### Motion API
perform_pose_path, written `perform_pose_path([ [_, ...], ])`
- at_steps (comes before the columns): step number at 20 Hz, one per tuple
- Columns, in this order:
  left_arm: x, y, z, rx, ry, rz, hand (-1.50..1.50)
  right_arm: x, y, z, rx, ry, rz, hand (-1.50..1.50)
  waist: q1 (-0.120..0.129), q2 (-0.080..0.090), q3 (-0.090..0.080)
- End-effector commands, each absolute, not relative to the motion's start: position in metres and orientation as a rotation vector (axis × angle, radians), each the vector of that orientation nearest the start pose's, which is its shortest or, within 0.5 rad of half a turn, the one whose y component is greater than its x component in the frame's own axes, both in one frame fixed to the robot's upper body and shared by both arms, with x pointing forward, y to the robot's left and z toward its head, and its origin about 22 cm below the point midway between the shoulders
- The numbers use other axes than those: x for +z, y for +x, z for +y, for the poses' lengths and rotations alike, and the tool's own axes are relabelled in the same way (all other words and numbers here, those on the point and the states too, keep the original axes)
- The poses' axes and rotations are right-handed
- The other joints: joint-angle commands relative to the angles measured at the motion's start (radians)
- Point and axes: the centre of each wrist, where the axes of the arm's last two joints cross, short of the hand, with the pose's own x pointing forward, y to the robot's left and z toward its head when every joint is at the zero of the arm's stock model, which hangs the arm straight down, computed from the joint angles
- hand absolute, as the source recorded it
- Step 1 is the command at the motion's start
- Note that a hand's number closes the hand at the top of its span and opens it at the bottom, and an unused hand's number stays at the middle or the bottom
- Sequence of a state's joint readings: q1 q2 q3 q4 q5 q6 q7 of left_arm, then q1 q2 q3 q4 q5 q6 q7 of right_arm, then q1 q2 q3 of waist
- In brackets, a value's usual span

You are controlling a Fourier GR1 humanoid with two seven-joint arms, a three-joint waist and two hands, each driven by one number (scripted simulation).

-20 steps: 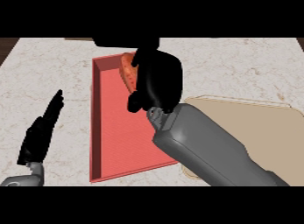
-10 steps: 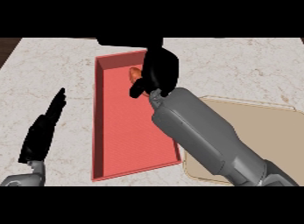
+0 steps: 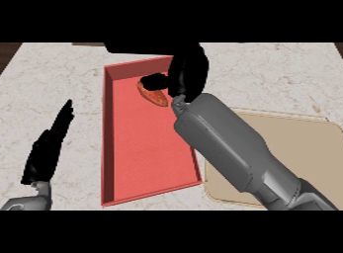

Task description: Pick the sweet potato from the tray and place it in the cardboard box

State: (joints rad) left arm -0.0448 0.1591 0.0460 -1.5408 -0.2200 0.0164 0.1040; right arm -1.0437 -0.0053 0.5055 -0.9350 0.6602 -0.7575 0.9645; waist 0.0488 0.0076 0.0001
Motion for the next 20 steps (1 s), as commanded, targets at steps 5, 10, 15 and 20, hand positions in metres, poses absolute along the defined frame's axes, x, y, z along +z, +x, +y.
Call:
perform_pose_path([
  [5, 0.008, 0.237, 0.285, -0.207, 0.387, -1.439, 0.0, 0.151, 0.368, -0.025, -0.254, -0.683, -1.657, -1.5, -0.046, -0.011, 0.001],
  [10, 0.013, 0.233, 0.288, -0.177, 0.403, -1.435, 0.0, 0.132, 0.352, -0.075, -0.346, -0.753, -1.636, -1.5, -0.082, -0.023, 0.001],
  [15, 0.005, 0.236, 0.285, -0.162, 0.402, -1.424, 0.0, 0.13, 0.304, -0.126, -0.416, -0.748, -1.642, -1.5, -0.098, -0.022, 0.0],
  [20, -0.006, 0.229, 0.289, -0.182, 0.411, -1.436, 0.0, 0.14, 0.241, -0.19, -0.389, -0.76, -1.674, -1.5, -0.092, -0.017, 0.0],
])
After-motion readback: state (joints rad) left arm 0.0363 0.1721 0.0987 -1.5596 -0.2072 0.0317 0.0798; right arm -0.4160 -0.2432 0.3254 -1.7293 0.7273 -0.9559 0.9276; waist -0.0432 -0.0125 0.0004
